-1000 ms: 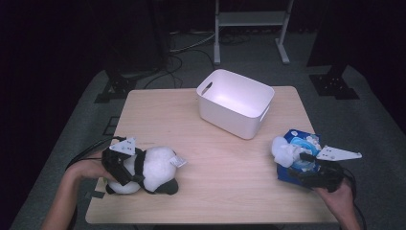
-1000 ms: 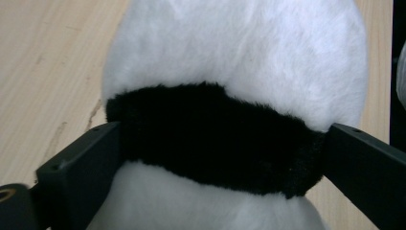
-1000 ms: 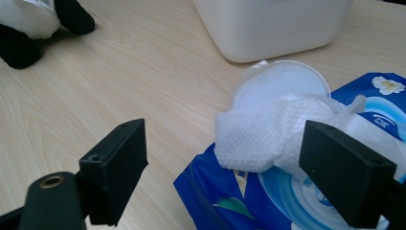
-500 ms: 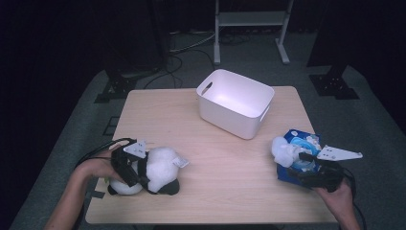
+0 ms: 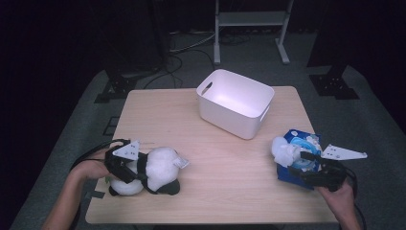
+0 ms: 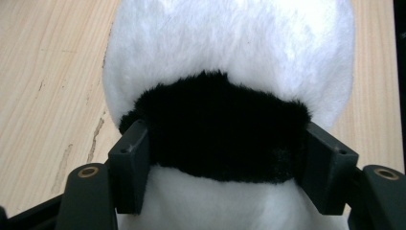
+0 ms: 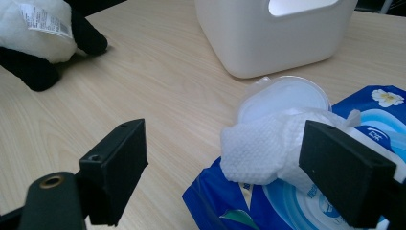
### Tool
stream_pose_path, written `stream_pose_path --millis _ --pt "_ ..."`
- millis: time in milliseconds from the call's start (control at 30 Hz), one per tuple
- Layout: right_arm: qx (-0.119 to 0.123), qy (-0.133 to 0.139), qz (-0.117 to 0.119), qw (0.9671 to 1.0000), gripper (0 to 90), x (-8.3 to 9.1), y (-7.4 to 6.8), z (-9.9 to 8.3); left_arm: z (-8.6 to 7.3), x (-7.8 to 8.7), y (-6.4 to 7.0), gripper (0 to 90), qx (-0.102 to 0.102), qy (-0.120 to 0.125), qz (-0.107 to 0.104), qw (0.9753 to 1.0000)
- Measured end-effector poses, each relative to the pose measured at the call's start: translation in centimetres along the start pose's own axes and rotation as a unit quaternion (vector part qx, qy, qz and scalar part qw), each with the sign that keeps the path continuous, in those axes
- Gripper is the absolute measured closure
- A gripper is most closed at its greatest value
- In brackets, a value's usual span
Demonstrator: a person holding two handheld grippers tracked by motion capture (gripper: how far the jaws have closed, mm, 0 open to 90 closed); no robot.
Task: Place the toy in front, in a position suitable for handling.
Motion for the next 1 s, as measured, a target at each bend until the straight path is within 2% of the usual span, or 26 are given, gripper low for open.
stream_pose_path --millis 133,367,433,500,633,667,700,733,900,1000 --pt "-0.001 0.002 0.000 1.0000 15.4 0.1 0.0 0.0 0.1 0.3 0.0 30.9 0.006 0.005 -0.007 0.9999" --pt "-0.008 0.006 0.002 1.0000 15.4 0.1 0.1 0.0 1.2 1.4 0.1 31.6 0.008 0.033 -0.015 0.9993" --pt "-0.007 0.008 0.002 0.9999 15.4 0.1 0.2 0.0 2.8 2.2 0.3 31.5 -0.002 0.047 -0.015 0.9988" --pt "-0.007 0.008 0.002 0.9999 15.4 0.0 0.2 0.0 3.2 2.3 0.4 31.5 -0.006 0.049 -0.014 0.9987" --pt "-0.006 0.006 0.005 1.0000 15.4 -0.1 0.1 0.1 6.4 2.4 0.8 31.4 -0.025 0.060 -0.017 0.9977" --pt "-0.006 0.006 0.005 1.0000 15.4 -0.1 0.1 0.1 7.1 2.2 0.8 31.4 -0.030 0.063 -0.019 0.9974" --pt "-0.006 0.005 0.005 1.0000 15.4 -0.1 0.1 0.1 8.7 1.7 1.0 31.4 -0.038 0.071 -0.025 0.9964" --pt "-0.006 0.005 0.005 1.0000 15.4 -0.1 0.1 0.1 8.7 1.7 1.0 31.5 -0.038 0.071 -0.025 0.9964" --pt "-0.006 0.009 0.004 0.9999 15.4 0.0 0.3 0.0 12.7 -0.3 2.0 31.5 -0.060 0.089 -0.053 0.9928" --pt "-0.007 0.008 0.005 0.9999 15.4 0.0 0.3 0.0 14.9 -2.0 2.9 31.4 -0.071 0.090 -0.071 0.9909"
Point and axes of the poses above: each handheld gripper's, and its own axes: x roughly backward along the jaws, z roughly out of its top, y roughly to its right, the point moved 3 cm from there along -x, roughly forward along the jaws, and after that the axes turned 14 degrees about x, right-handed, at the moved point
